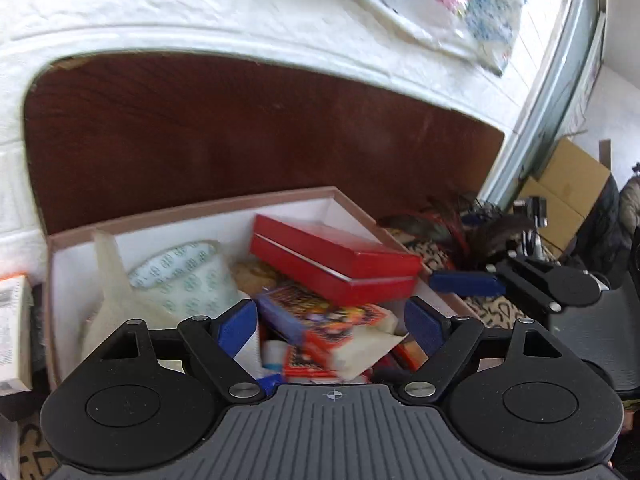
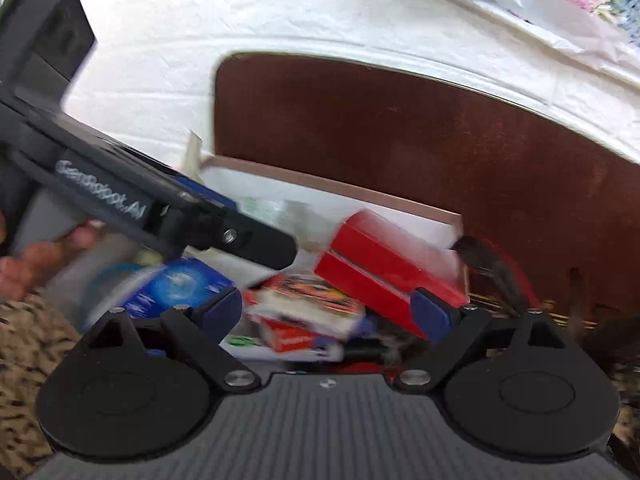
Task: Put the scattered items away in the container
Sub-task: 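Carry the red box with the left tool into the cardboard box and release, then withdraw the open left tool from the cardboard box back over the mat, then grasp the clear plastic tube case with the left tool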
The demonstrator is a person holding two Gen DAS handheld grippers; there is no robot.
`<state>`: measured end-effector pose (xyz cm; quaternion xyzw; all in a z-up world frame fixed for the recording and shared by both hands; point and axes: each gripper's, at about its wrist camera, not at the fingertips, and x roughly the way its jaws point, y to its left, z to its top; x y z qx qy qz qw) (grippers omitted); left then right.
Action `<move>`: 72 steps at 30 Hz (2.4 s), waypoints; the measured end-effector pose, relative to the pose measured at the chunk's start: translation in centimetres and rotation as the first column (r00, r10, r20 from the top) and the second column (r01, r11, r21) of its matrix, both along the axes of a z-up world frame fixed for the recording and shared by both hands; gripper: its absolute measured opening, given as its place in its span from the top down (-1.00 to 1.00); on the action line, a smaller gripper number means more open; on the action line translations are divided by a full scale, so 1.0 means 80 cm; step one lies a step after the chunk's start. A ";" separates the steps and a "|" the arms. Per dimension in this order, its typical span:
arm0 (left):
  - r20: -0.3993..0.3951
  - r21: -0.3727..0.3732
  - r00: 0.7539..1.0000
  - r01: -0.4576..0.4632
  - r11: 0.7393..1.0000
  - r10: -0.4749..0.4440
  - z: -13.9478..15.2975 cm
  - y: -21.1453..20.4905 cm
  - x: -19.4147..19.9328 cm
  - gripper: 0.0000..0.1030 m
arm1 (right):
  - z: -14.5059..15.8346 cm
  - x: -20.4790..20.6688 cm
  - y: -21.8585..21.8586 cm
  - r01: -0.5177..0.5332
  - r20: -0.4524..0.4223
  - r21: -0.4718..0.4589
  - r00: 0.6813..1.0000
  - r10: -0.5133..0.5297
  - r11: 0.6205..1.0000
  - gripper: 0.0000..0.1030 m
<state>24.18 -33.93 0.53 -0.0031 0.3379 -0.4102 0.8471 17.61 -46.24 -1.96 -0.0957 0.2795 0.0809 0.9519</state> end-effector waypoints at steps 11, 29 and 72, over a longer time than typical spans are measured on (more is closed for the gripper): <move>0.058 0.017 0.998 -0.040 0.999 0.039 0.014 0.027 -0.073 -1.00 | 0.021 -0.058 0.023 0.012 0.021 0.088 1.000 -0.014 0.996 -0.98; 0.037 -0.063 0.949 -0.309 0.949 0.312 -0.049 0.308 -0.265 -1.00 | -0.024 -0.192 0.287 -0.317 0.023 -0.034 0.948 0.318 0.948 -0.99; 0.037 0.142 0.967 -0.253 0.957 0.251 -0.153 0.427 -0.130 0.48 | -0.139 -0.081 0.348 -0.109 -0.115 0.138 0.985 0.125 0.984 -0.61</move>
